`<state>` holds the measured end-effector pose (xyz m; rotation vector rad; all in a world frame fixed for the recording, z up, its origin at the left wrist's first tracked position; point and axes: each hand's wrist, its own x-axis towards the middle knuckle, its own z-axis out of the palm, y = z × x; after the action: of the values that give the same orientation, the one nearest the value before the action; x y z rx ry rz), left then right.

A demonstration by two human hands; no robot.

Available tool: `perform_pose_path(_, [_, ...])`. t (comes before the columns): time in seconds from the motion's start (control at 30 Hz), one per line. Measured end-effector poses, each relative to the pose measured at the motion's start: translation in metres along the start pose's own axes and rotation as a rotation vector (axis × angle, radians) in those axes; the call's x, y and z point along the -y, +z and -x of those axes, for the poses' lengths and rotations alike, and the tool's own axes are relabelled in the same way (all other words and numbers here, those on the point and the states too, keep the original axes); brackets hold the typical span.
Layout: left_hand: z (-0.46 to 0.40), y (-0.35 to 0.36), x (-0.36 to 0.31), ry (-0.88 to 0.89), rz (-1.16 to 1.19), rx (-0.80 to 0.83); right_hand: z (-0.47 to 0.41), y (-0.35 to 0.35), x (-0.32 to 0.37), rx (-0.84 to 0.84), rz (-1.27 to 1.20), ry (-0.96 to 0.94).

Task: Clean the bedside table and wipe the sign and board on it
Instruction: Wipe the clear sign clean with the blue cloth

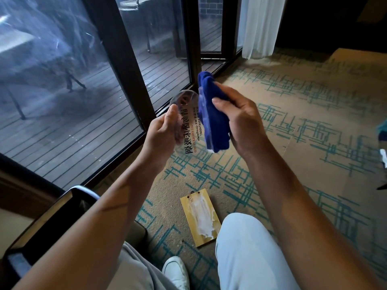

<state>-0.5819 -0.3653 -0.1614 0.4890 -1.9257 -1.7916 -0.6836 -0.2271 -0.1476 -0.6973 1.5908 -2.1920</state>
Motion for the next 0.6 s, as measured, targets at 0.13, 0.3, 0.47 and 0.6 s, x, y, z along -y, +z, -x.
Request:
perform_pose_path(0.13, [-0.002, 0.000, 0.006, -0.031, 0.180, -0.091, 0.022, 0.012, -0.014, -0.005, 0.098, -0.042])
perform_pose_path(0.3, [-0.007, -0.013, 0.010, -0.147, 0.260, -0.109, 0.057, 0.019, -0.030, 0.017, 0.225, -0.181])
perform_pose_path(0.47, [-0.004, -0.015, 0.005, -0.194, 0.211, 0.049, 0.046, 0.017, -0.019, -0.013, 0.375, -0.305])
perform_pose_path(0.6, [0.005, -0.008, -0.006, -0.231, 0.133, 0.173, 0.023, 0.012, -0.003, -0.133, 0.143, -0.124])
